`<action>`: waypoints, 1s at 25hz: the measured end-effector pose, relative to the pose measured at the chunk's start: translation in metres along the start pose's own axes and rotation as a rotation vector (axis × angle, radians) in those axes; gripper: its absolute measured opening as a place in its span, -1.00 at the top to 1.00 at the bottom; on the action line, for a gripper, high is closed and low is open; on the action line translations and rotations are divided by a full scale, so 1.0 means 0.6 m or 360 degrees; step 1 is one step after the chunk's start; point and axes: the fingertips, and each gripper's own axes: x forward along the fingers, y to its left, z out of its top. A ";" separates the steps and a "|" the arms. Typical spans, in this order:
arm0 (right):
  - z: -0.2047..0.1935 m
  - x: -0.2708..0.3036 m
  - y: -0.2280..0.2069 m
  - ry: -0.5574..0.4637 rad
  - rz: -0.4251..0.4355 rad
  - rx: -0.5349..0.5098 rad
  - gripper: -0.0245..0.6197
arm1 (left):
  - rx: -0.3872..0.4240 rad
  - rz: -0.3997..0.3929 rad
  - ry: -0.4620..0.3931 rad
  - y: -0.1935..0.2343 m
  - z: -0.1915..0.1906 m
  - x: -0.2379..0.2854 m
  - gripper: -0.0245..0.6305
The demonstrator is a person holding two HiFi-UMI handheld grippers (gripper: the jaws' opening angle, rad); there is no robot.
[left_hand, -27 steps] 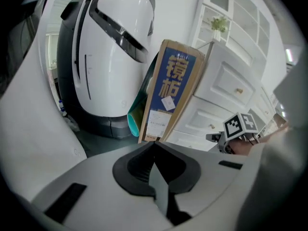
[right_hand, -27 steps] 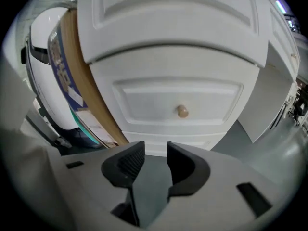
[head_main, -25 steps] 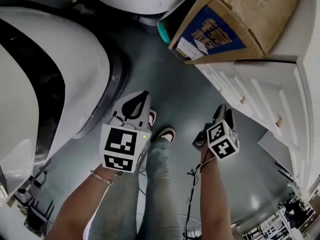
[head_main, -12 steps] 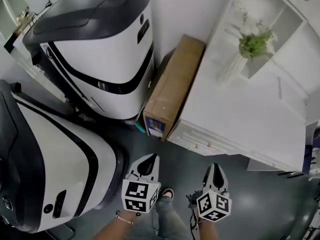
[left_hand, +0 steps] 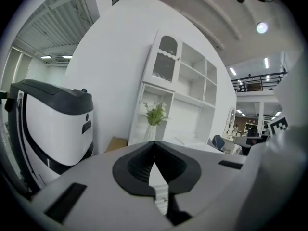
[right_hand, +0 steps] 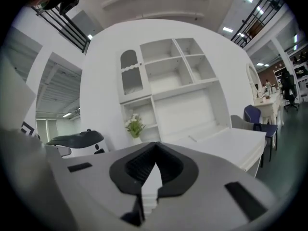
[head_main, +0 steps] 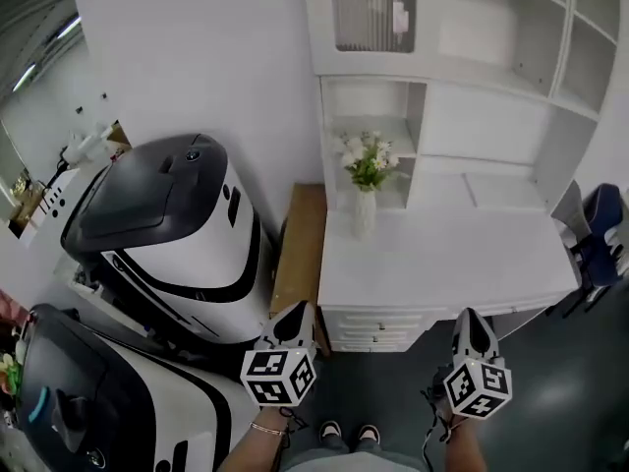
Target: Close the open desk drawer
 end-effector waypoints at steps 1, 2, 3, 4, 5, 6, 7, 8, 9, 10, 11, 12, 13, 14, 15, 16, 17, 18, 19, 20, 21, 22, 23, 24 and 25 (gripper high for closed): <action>0.018 -0.007 -0.016 -0.0035 -0.0030 -0.0010 0.90 | 0.0008 -0.0020 -0.0030 -0.006 0.017 0.006 0.89; 0.032 -0.015 -0.032 -0.0067 -0.0064 -0.0025 0.90 | 0.0018 -0.0036 -0.0057 -0.012 0.032 0.011 0.89; 0.041 -0.025 -0.048 -0.0090 -0.0101 -0.0041 0.90 | 0.0027 -0.0048 -0.0079 -0.018 0.043 0.015 0.89; 0.046 -0.035 -0.065 -0.0101 -0.0142 -0.0052 0.90 | 0.0033 -0.0056 -0.0093 -0.022 0.051 0.018 0.89; 0.046 -0.044 -0.081 -0.0099 -0.0182 -0.0056 0.90 | 0.0034 -0.0059 -0.0100 -0.024 0.054 0.021 0.89; 0.043 -0.054 -0.095 -0.0087 -0.0216 -0.0054 0.90 | 0.0033 -0.0060 -0.0102 -0.027 0.056 0.023 0.89; 0.038 -0.063 -0.108 -0.0070 -0.0244 -0.0049 0.90 | 0.0035 -0.0060 -0.0098 -0.029 0.055 0.024 0.89; 0.032 -0.073 -0.119 -0.0050 -0.0266 -0.0044 0.90 | 0.0039 -0.0059 -0.0092 -0.031 0.051 0.024 0.89; 0.025 -0.081 -0.129 -0.0033 -0.0285 -0.0039 0.90 | 0.0045 -0.0057 -0.0084 -0.034 0.046 0.024 0.89; 0.020 -0.087 -0.137 -0.0021 -0.0301 -0.0032 0.90 | 0.0051 -0.0055 -0.0077 -0.037 0.041 0.024 0.89; 0.017 -0.091 -0.142 -0.0014 -0.0310 -0.0023 0.90 | 0.0055 -0.0055 -0.0073 -0.039 0.038 0.024 0.89; 0.015 -0.093 -0.144 -0.0009 -0.0311 -0.0013 0.90 | 0.0057 -0.0055 -0.0070 -0.042 0.036 0.024 0.89; 0.015 -0.094 -0.144 -0.0006 -0.0303 -0.0005 0.90 | 0.0061 -0.0056 -0.0071 -0.045 0.034 0.024 0.89; 0.015 -0.094 -0.141 -0.0004 -0.0291 -0.0005 0.90 | 0.0066 -0.0054 -0.0074 -0.048 0.033 0.023 0.89; 0.016 -0.093 -0.138 -0.0003 -0.0278 -0.0012 0.90 | 0.0071 -0.0051 -0.0077 -0.050 0.032 0.021 0.89; 0.017 -0.092 -0.134 -0.0003 -0.0267 -0.0026 0.90 | 0.0073 -0.0047 -0.0080 -0.051 0.031 0.020 0.89; 0.018 -0.091 -0.131 -0.0002 -0.0259 -0.0046 0.90 | 0.0069 -0.0044 -0.0082 -0.052 0.029 0.019 0.89; 0.019 -0.090 -0.127 0.0003 -0.0253 -0.0069 0.91 | 0.0061 -0.0041 -0.0082 -0.053 0.027 0.018 0.89; 0.018 -0.089 -0.124 0.0012 -0.0246 -0.0088 0.91 | 0.0053 -0.0037 -0.0080 -0.053 0.025 0.017 0.89; 0.016 -0.089 -0.120 0.0023 -0.0237 -0.0100 0.91 | 0.0045 -0.0031 -0.0078 -0.053 0.022 0.015 0.89; 0.014 -0.089 -0.118 0.0035 -0.0227 -0.0103 0.91 | 0.0038 -0.0025 -0.0076 -0.052 0.020 0.013 0.89; 0.013 -0.090 -0.116 0.0042 -0.0218 -0.0098 0.91 | 0.0030 -0.0018 -0.0073 -0.052 0.018 0.011 0.89; 0.013 -0.091 -0.116 0.0044 -0.0214 -0.0089 0.91 | 0.0022 -0.0013 -0.0071 -0.052 0.015 0.009 0.89; 0.013 -0.092 -0.116 0.0042 -0.0214 -0.0080 0.91 | 0.0015 -0.0010 -0.0068 -0.051 0.013 0.007 0.89; 0.013 -0.093 -0.117 0.0039 -0.0216 -0.0074 0.91 | 0.0012 -0.0008 -0.0066 -0.051 0.012 0.005 0.89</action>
